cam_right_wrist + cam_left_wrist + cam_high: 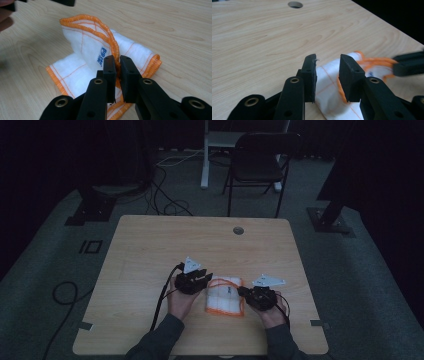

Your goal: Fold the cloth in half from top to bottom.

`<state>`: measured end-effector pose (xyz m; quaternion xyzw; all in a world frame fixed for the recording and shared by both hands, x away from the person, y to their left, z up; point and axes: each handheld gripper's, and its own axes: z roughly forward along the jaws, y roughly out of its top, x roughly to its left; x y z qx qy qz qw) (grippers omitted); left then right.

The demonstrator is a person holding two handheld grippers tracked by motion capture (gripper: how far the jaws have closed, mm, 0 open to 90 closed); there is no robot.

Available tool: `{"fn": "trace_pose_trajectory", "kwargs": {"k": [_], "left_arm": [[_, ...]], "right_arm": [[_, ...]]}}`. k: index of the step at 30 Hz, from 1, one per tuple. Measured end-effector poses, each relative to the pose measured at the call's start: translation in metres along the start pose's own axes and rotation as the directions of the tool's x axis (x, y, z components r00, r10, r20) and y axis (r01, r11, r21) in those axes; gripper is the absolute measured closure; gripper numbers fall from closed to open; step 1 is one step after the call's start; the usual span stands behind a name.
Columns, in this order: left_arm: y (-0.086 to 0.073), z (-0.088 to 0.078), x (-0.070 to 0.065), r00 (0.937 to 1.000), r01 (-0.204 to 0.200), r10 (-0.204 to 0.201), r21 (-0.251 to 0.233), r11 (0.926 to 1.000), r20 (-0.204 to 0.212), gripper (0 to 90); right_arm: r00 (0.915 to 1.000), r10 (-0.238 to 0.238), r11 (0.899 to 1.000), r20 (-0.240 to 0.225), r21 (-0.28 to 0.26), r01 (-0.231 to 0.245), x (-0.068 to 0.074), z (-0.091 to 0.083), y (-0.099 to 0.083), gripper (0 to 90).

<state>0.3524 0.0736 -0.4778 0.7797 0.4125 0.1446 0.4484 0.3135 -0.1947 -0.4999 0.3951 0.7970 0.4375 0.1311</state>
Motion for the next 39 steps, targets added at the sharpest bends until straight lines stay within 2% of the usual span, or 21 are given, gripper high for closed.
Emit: {"fn": "trace_pose_trajectory", "kwargs": {"k": [5,7,9,11,13,14,19,24,25,26,30,39], "left_arm": [[0.001,0.016,0.006,0.9997,0.018,-0.017,0.030,0.9994,-0.017,67.5],[0.000,0.022,0.008,0.9997,0.025,-0.024,0.046,0.9987,-0.008,67.6],[-0.002,0.029,0.006,0.9996,0.015,-0.017,0.067,0.9977,0.023,67.5],[-0.005,0.030,0.002,0.9991,-0.005,0.002,0.074,0.9973,0.043,67.5],[-0.006,0.030,0.001,0.9986,-0.012,0.008,0.077,0.9969,0.052,67.2],[-0.009,0.029,-0.002,0.9973,-0.035,0.030,0.076,0.9965,0.067,67.0],[-0.016,0.024,-0.005,0.9962,-0.043,0.037,0.083,0.9956,0.079,66.8],[-0.029,0.018,-0.010,0.9946,-0.050,0.042,0.088,0.9949,0.095,66.1],[-0.029,0.018,-0.010,0.9946,-0.050,0.042,0.088,0.9949,0.095,66.0],[-0.033,0.016,-0.012,0.9944,-0.056,0.048,0.091,0.9943,0.094,65.9],[-0.037,0.015,-0.010,0.9952,-0.058,0.050,0.097,0.9936,0.084,65.8],[-0.038,0.011,-0.003,0.9974,-0.047,0.042,0.084,0.9954,0.060,64.9]], "right_arm": [[1.0000,-0.004,1.000,-0.005,0.002,0.004,0.001,-0.001,-0.001,83.7],[0.9999,-0.007,1.000,-0.008,0.001,0.007,0.001,-0.001,-0.001,83.6],[0.9999,-0.011,1.000,-0.011,0.000,0.011,0.001,-0.001,-0.002,83.6],[0.9998,-0.012,1.000,-0.013,-0.001,0.012,0.001,-0.002,-0.002,83.3],[0.9998,-0.012,1.000,-0.016,-0.002,0.012,0.001,-0.003,-0.002,82.9],[0.9997,-0.014,1.000,-0.019,-0.002,0.014,0.000,-0.003,-0.001,80.5],[0.9996,-0.015,1.000,-0.024,-0.008,0.015,-0.001,-0.004,0.000,72.6],[0.9993,-0.001,0.998,-0.038,-0.059,-0.001,-0.002,-0.008,0.008,67.1],[0.9993,-0.001,0.998,-0.038,-0.059,-0.001,-0.002,-0.008,0.008,67.1],[0.9995,0.004,0.996,-0.030,-0.086,-0.007,-0.003,-0.011,0.012,66.3],[0.9999,0.011,0.994,-0.009,-0.104,-0.012,-0.004,-0.010,0.017,66.3],[0.9996,0.023,0.996,0.014,-0.083,-0.022,-0.005,-0.001,0.010,66.0]]}}
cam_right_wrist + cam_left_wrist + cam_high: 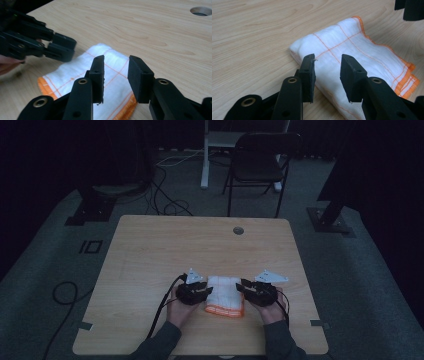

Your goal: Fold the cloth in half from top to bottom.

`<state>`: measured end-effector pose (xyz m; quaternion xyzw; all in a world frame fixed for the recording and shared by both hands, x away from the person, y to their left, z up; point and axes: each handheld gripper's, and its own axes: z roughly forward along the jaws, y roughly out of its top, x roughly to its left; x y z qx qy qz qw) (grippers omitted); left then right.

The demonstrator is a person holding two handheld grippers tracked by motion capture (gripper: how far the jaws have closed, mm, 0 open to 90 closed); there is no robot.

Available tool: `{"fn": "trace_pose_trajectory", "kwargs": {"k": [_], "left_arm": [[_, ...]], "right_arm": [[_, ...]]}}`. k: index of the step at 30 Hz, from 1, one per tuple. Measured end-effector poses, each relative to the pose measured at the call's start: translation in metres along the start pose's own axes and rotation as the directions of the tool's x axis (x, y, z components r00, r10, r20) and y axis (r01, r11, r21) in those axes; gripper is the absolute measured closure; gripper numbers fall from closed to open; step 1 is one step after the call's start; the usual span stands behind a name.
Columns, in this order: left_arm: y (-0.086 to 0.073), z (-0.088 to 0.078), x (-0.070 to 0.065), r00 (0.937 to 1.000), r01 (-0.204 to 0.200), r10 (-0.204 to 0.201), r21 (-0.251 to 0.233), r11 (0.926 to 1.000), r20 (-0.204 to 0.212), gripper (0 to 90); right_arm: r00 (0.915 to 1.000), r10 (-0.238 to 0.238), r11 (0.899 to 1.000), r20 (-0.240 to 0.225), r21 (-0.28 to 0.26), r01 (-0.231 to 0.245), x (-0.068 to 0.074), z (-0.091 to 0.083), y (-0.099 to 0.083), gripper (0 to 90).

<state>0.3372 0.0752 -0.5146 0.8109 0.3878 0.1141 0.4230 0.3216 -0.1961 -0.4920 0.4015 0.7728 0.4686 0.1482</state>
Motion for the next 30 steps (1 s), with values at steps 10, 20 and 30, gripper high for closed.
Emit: {"fn": "trace_pose_trajectory", "kwargs": {"k": [10,20,30], "left_arm": [[-0.003,-0.009,0.012,0.9988,0.006,-0.007,-0.021,0.9997,-0.049,63.0],[-0.006,-0.017,0.023,0.9965,0.021,-0.024,-0.042,0.9989,-0.081,62.7],[-0.006,-0.018,0.025,0.9959,0.024,-0.028,-0.045,0.9987,-0.086,62.8]], "right_arm": [[0.9947,0.034,0.999,0.097,0.020,-0.036,-0.017,0.004,-0.014,62.0],[0.9861,0.055,0.998,0.157,0.033,-0.060,-0.027,0.007,-0.022,60.2],[0.9785,0.088,0.995,0.186,0.037,-0.096,-0.039,0.007,-0.027,60.1]]}}
